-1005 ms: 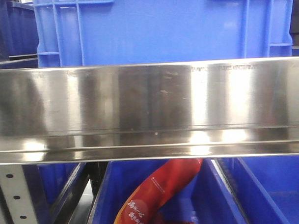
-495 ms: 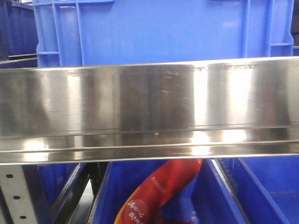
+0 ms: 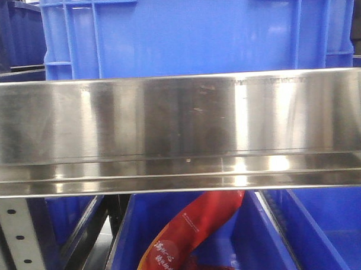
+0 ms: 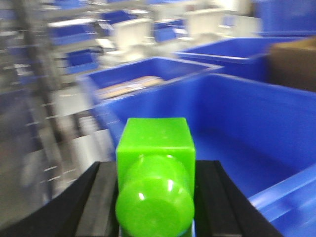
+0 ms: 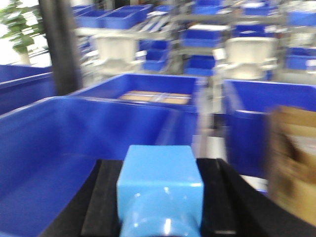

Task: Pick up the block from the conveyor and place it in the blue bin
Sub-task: 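Lower both grippers into blue bins and open to release blocks, then lift both open grippers up out of the blue bins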

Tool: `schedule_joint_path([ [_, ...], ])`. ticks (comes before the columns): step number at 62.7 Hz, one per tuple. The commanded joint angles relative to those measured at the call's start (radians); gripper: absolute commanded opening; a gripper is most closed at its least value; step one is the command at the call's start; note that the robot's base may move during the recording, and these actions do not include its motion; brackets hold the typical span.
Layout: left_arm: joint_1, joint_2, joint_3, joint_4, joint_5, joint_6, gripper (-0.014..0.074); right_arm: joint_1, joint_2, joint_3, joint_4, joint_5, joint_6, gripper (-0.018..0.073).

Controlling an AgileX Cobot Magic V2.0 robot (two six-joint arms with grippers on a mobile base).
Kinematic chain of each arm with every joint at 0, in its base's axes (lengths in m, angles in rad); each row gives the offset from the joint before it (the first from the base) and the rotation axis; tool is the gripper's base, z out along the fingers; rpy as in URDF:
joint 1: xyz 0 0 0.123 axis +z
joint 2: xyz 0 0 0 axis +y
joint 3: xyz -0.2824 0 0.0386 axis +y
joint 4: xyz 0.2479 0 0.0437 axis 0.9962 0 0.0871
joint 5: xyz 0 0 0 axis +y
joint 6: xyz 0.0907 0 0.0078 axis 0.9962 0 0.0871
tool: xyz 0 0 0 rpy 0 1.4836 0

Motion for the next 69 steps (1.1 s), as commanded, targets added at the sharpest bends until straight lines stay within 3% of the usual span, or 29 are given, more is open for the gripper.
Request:
schedule_joint_path([
  [1,-0.066,0.086,-0.05,-0.013,-0.07,-0.001,-0.0111,0.069,0.086,-0.067,-0.003,-0.021,-0.01,-0.0162],
  [6,-0.094,0.156,-0.099,-0.035,-0.099,-0.003,-0.0111,0.115,0.159,-0.112,-0.003,-0.035,-0.01,-0.0162],
  [15,-0.108,0.297,-0.192,-0.17,-0.101,-0.003,-0.0111,0.177,0.281,-0.162,0.006,-0.076,-0.01,-0.0162],
  [23,-0.108,0.398,-0.261,-0.177,-0.101,-0.003,-0.0111,0.187,0.356,-0.167,0.09,-0.146,-0.01,-0.0162],
  [30,-0.108,0.455,-0.295,-0.177,-0.092,-0.003,-0.0103,0.187,0.41,-0.167,0.097,-0.17,-0.01,-0.0162],
  [35,-0.108,0.476,-0.299,-0.177,-0.068,-0.003,-0.0006,0.187,0.438,-0.167,0.097,-0.172,-0.01,-0.0156],
  [39,-0.108,0.49,-0.299,-0.177,-0.047,-0.003,0.0122,0.187,0.454,-0.167,0.097,-0.172,-0.01,-0.009],
  [45,-0.108,0.496,-0.299,-0.177,-0.022,-0.003,0.0334,0.187,0.459,-0.167,0.099,-0.172,-0.01,0.0148],
  [48,-0.108,0.496,-0.299,-0.177,-0.017,-0.003,0.0387,0.187,0.459,-0.167,0.099,-0.172,-0.01,0.0266],
  [50,-0.108,0.496,-0.299,-0.177,-0.016,-0.003,0.0415,0.187,0.459,-0.167,0.099,-0.163,-0.01,0.0392],
  [54,-0.108,0.496,-0.299,-0.178,-0.016,-0.003,0.0407,0.187,0.461,-0.167,0.099,-0.155,-0.01,0.0499],
  [62,-0.108,0.496,-0.299,-0.178,-0.016,-0.003,0.0358,0.187,0.461,-0.167,0.099,-0.15,-0.01,0.0524],
  [69,-0.108,0.483,-0.299,-0.178,-0.012,-0.003,0.0262,0.187,0.449,-0.167,0.099,-0.121,-0.01,0.0428],
])
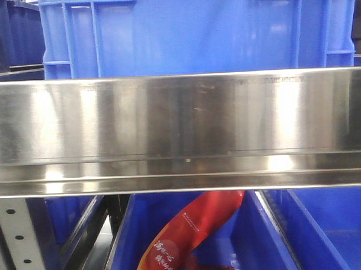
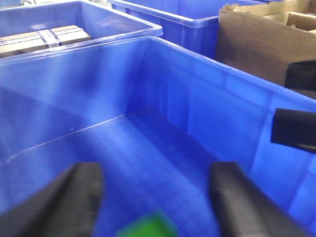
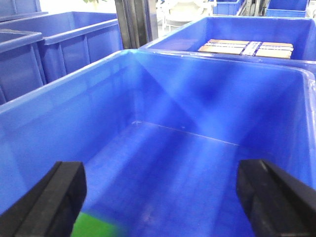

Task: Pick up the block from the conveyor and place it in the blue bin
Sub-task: 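Lift both open grippers up out of the blue bins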

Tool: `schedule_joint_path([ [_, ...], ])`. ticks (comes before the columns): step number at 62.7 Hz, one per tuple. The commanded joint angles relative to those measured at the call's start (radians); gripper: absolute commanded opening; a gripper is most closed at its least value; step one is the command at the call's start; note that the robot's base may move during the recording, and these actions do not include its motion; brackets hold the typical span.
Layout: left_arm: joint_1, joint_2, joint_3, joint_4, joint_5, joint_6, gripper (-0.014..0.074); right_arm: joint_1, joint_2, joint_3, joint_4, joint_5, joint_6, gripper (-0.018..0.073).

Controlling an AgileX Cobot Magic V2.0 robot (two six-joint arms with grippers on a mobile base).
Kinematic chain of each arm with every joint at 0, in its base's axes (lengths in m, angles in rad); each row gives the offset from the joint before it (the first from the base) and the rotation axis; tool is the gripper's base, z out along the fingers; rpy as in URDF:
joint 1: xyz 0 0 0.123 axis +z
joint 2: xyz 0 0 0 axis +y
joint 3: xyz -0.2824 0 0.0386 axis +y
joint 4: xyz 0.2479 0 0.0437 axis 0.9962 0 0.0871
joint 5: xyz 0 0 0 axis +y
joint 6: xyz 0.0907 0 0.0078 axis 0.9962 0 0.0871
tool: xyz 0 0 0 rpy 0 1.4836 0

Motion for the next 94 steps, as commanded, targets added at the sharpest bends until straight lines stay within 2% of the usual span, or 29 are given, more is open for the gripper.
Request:
schedule_joint_path([
  [1,-0.007,-0.023,-0.01,-0.008,-0.003,-0.003,0.0232,-0.001,-0.018,-0.01,0.003,0.019,-0.008,0.0393],
  [4,-0.007,-0.033,-0.01,-0.008,0.001,-0.003,0.0152,-0.001,-0.028,-0.01,0.003,0.043,-0.008,0.0304],
  [9,-0.007,-0.048,-0.01,-0.008,0.001,-0.003,-0.0003,-0.001,-0.041,-0.01,0.003,0.061,-0.008,0.0057],
  [12,-0.007,-0.047,-0.01,-0.004,-0.009,-0.003,-0.0097,-0.002,-0.041,-0.01,0.003,0.057,-0.008,-0.006],
  [14,-0.007,-0.047,-0.01,0.005,-0.017,-0.003,-0.0111,-0.002,-0.041,-0.01,-0.002,0.045,-0.008,-0.0153],
  [15,-0.007,-0.047,-0.01,0.009,-0.019,-0.003,-0.0111,-0.004,-0.041,-0.01,-0.002,0.039,-0.008,-0.0166],
  [29,-0.001,-0.134,-0.01,0.01,-0.014,-0.003,-0.0111,-0.021,-0.156,-0.008,-0.004,0.03,-0.008,-0.0162],
  [35,-0.001,-0.217,0.026,0.025,-0.053,-0.003,-0.0111,-0.021,-0.242,0.012,-0.069,0.026,-0.008,-0.0162],
  [41,-0.001,-0.285,0.103,0.027,-0.087,-0.003,-0.0111,-0.021,-0.322,0.075,-0.114,0.026,-0.008,-0.0162],
  [55,-0.001,-0.462,0.374,0.017,-0.134,-0.003,-0.0111,-0.021,-0.522,0.331,-0.114,-0.048,-0.008,-0.0162],
  [63,-0.001,-0.575,0.558,-0.048,-0.248,-0.003,-0.0111,-0.021,-0.647,0.493,-0.114,-0.101,-0.008,-0.0162],
  [69,-0.001,-0.652,0.654,-0.07,-0.285,-0.003,-0.0111,-0.021,-0.734,0.579,-0.114,-0.097,-0.008,-0.0162],
  [82,-0.001,-0.779,0.771,-0.07,-0.285,-0.003,-0.0111,-0.021,-0.878,0.626,-0.114,-0.054,-0.008,-0.0162],
  [94,-0.001,-0.811,0.782,-0.07,-0.294,-0.003,-0.0111,-0.021,-0.926,0.624,-0.114,-0.056,-0.008,-0.0162],
])
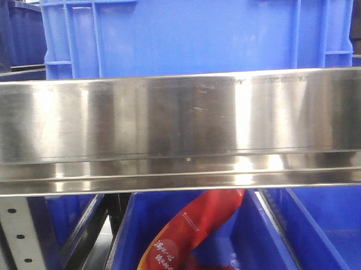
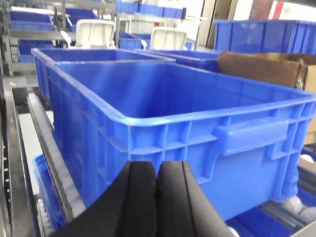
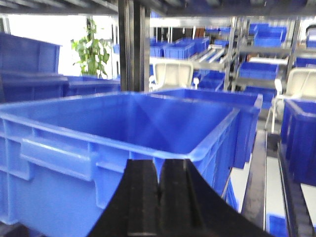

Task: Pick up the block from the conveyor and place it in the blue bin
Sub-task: 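Lift both open grippers up out of the blue bins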

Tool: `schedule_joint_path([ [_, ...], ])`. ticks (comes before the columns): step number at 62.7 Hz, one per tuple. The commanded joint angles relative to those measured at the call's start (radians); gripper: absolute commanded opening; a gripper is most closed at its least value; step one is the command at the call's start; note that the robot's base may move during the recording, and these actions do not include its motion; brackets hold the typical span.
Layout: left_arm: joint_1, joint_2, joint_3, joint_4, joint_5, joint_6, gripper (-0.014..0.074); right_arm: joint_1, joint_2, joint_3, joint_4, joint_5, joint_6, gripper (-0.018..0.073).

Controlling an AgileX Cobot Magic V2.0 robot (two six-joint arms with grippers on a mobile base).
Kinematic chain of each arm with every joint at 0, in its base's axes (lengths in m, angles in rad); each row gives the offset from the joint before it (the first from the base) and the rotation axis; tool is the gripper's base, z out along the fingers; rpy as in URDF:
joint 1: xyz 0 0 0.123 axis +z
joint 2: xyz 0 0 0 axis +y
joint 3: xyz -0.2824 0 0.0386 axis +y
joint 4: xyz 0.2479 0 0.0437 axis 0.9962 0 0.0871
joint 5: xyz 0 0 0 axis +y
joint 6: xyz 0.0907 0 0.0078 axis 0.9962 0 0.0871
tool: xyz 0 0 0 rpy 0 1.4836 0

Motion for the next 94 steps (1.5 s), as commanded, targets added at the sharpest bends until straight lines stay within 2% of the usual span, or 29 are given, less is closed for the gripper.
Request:
schedule_joint_path([
  [1,-0.001,-0.011,0.002,-0.01,-0.033,-0.003,-0.0111,-0.006,-0.016,0.003,-0.009,-0.013,-0.006,-0.0162],
  [36,-0.001,-0.011,0.002,-0.01,-0.033,-0.003,-0.0111,-0.01,-0.034,0.034,-0.009,-0.02,-0.006,-0.0162],
  [42,-0.001,-0.011,0.002,-0.01,-0.033,-0.003,-0.0111,-0.058,-0.084,0.099,-0.009,-0.037,-0.006,-0.0162],
  [54,-0.001,-0.011,0.002,-0.01,-0.033,-0.003,-0.0111,-0.269,-0.206,0.258,-0.009,-0.068,-0.006,-0.0162],
  [63,-0.001,-0.011,0.002,-0.01,-0.033,-0.003,-0.0111,-0.369,-0.27,0.381,-0.009,-0.079,-0.006,-0.0162],
  [77,-0.001,-0.011,0.002,-0.01,-0.033,-0.003,-0.0111,-0.386,-0.361,0.547,-0.009,-0.164,-0.006,-0.0162],
  [85,-0.001,-0.011,0.002,-0.01,-0.033,-0.003,-0.0111,-0.386,-0.416,0.547,-0.014,-0.127,-0.006,-0.0162],
  [94,-0.001,-0.011,0.002,-0.01,-0.034,-0.003,-0.0111,-0.386,-0.416,0.547,-0.04,-0.157,-0.006,-0.0162],
])
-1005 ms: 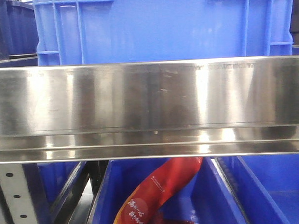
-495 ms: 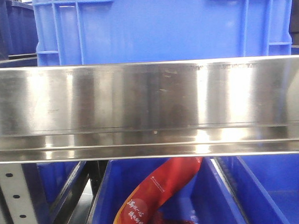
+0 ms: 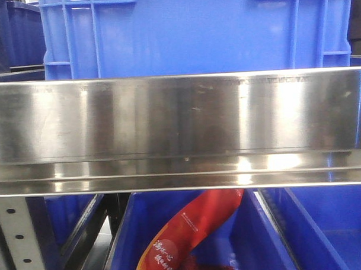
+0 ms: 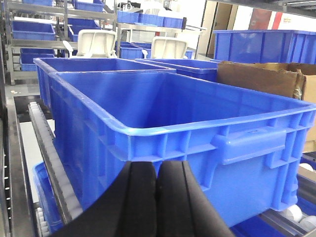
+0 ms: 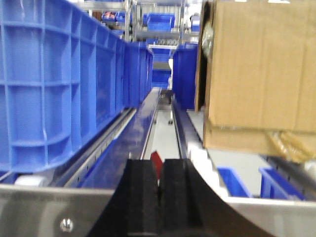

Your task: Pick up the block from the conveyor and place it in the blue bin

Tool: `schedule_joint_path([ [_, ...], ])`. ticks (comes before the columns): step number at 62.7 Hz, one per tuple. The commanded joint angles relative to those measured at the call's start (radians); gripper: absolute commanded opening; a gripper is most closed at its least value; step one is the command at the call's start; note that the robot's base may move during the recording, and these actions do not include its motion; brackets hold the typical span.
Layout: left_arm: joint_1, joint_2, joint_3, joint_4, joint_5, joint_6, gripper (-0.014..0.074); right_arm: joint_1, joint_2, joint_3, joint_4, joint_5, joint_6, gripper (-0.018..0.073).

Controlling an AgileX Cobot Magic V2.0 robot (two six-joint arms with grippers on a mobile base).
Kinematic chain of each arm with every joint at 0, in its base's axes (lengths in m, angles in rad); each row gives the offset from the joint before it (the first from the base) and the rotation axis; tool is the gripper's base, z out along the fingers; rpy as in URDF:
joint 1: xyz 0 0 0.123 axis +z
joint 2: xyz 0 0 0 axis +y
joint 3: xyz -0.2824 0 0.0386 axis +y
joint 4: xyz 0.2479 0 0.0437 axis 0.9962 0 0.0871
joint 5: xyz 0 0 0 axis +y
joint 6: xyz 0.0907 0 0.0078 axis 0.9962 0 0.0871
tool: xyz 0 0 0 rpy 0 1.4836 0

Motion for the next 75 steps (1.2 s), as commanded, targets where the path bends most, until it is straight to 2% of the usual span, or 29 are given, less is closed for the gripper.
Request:
schedule_joint_path([
  [1,-0.001,-0.005,0.001,-0.01,-0.018,-0.003,-0.0111,-0.005,-0.005,0.003,-0.023,-0.03,-0.006,-0.0162],
  [12,-0.001,-0.005,0.001,-0.01,-0.032,-0.003,-0.0111,-0.005,-0.005,0.003,-0.023,0.012,-0.006,-0.0162],
  [75,0.005,-0.005,0.001,0.002,-0.041,-0.003,-0.0111,-0.005,-0.005,0.003,-0.023,0.01,-0.006,-0.0162],
])
